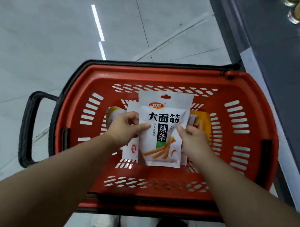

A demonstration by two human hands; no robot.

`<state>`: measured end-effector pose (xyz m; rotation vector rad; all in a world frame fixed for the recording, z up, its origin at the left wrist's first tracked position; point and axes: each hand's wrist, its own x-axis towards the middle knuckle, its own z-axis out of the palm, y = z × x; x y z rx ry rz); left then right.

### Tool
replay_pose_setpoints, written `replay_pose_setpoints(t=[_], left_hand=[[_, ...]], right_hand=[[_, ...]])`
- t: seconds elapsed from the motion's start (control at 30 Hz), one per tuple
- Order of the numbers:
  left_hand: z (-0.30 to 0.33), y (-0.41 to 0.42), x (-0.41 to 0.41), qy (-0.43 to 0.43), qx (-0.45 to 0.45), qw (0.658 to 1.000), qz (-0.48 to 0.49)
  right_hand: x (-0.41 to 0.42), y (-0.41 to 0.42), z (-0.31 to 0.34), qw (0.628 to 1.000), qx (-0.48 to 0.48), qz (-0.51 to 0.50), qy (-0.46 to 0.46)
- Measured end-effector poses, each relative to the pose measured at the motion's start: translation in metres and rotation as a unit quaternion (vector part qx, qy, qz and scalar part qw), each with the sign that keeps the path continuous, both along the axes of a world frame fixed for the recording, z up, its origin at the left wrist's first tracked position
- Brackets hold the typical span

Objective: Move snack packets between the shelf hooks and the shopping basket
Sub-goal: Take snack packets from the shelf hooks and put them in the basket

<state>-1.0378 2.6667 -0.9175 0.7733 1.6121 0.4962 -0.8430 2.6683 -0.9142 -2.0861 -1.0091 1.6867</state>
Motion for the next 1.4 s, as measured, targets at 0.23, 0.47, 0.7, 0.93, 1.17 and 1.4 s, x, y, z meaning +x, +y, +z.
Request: replay_pose_setpoints(t=[0.23, 0.47, 0.7, 0.93, 1.17, 1.4], left_hand=[[0.162, 0.062, 0.000, -0.025, 0.091, 0.994, -0.060], [0.384, 0.115, 0.010, -0.036, 0.222, 0.963, -0.145], [0.627, 0.129, 0.043, -0.032, 0.360, 0.911, -0.199], [0.823, 0.102, 0.089, -0.053, 0.464, 0.847, -0.254], [0.935, 0.070, 0.163, -0.078, 0.527, 0.794, -0.294], [0.972, 0.031, 0.280, -0.122, 0.540, 0.762, -0.337]], right_hand=[[0.012, 0.038, 0.137, 0.995, 0.096, -0.029, 0.019], [0.028, 0.068, 0.370, 0.976, 0.206, -0.070, 0.024], [0.056, 0.055, 0.614, 0.931, 0.347, -0.108, -0.033], [0.093, 0.001, 0.809, 0.875, 0.443, -0.146, -0.129], [0.152, -0.052, 0.919, 0.827, 0.498, -0.191, -0.174], [0.241, -0.123, 0.957, 0.792, 0.506, -0.238, -0.246]])
